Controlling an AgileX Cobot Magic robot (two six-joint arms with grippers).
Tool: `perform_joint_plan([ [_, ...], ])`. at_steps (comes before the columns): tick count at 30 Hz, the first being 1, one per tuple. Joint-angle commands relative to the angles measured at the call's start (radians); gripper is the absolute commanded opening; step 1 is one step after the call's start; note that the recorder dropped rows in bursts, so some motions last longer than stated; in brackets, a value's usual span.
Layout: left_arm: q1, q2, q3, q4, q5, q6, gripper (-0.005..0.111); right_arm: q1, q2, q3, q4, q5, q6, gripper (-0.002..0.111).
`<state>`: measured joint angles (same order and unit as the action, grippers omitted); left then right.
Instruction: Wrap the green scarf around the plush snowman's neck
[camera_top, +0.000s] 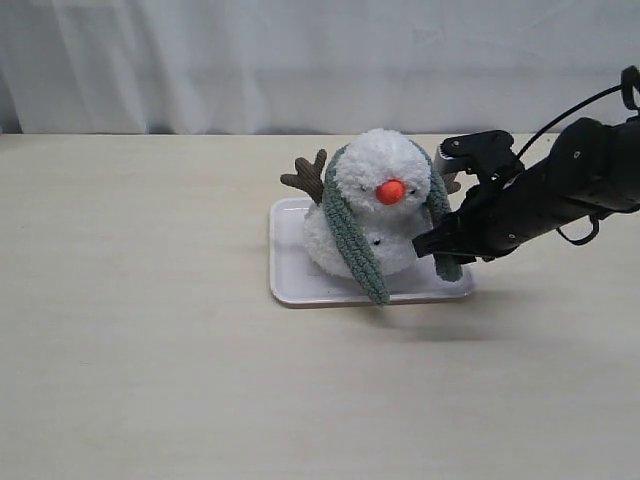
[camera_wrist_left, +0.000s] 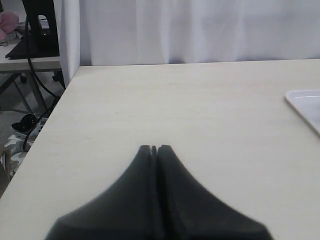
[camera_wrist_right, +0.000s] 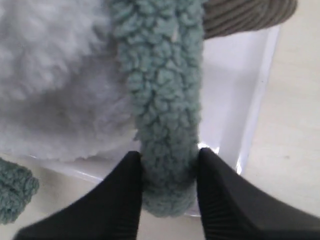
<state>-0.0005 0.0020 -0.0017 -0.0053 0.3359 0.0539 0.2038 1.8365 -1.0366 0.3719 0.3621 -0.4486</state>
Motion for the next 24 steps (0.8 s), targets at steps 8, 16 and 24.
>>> perform_joint_plan([
  [8, -0.007, -0.002, 0.002, -0.005, -0.013, 0.001, 0.0, -0.003, -0.006, 0.002, 0.083, 0.146, -0.097, 0.004],
  [16, -0.007, -0.002, 0.002, -0.005, -0.013, 0.001, 0.0, -0.003, -0.071, 0.002, 0.232, 0.256, -0.194, 0.004],
  [24, -0.007, -0.002, 0.002, -0.005, -0.011, 0.001, 0.0, -0.003, -0.028, 0.008, 0.351, 0.28, -0.202, 0.004],
])
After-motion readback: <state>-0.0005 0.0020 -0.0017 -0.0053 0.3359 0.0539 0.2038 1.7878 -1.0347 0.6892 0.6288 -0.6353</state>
